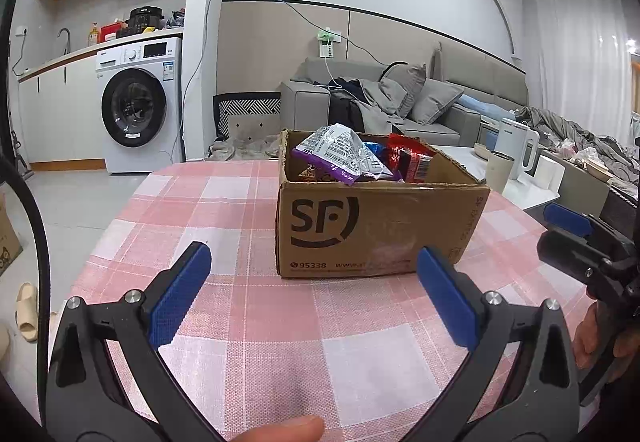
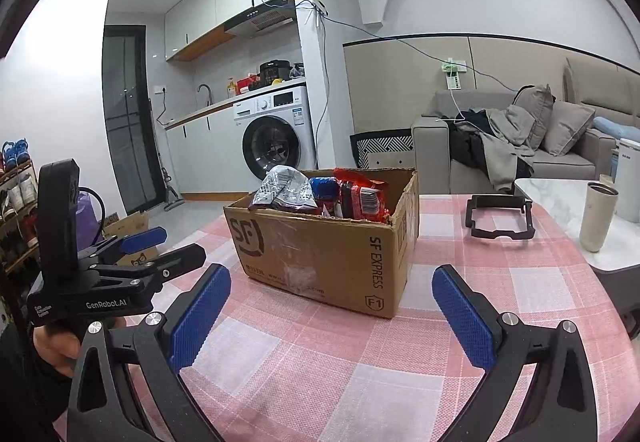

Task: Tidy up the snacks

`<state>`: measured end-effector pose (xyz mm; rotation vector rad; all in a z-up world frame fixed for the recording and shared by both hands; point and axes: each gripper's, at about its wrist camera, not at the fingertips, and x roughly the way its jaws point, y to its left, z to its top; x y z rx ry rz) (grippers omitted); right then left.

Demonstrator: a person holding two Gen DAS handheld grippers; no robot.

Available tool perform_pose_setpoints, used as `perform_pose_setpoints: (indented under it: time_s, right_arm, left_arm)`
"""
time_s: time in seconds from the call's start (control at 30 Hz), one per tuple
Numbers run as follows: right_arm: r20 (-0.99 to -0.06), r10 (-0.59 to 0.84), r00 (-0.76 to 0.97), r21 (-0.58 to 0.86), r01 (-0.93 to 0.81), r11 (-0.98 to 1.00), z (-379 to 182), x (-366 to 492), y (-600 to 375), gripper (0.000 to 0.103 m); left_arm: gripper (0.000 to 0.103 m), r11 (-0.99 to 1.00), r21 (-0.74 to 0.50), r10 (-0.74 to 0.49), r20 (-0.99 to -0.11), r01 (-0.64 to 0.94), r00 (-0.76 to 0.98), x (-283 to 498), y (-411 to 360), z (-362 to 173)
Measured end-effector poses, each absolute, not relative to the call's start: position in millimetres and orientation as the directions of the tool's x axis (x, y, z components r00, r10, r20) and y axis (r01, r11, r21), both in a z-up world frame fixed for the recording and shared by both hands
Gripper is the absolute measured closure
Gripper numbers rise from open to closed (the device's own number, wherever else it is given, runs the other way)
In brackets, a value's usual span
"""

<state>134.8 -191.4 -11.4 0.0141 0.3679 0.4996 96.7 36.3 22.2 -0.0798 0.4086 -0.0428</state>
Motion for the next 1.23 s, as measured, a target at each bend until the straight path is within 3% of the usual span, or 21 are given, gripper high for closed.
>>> perform_pose_setpoints:
  time_s: [1.23]
  right_arm:
    - [-0.338, 0.479, 0.81, 0.108, -0.472, 0.875, -9.4, 134.1, -194.2, 0.0]
  left_arm:
    - [0.001, 0.997, -0.076, -0.051, -0.386, 0.023, 0.921, 96.2, 35.9, 21.1]
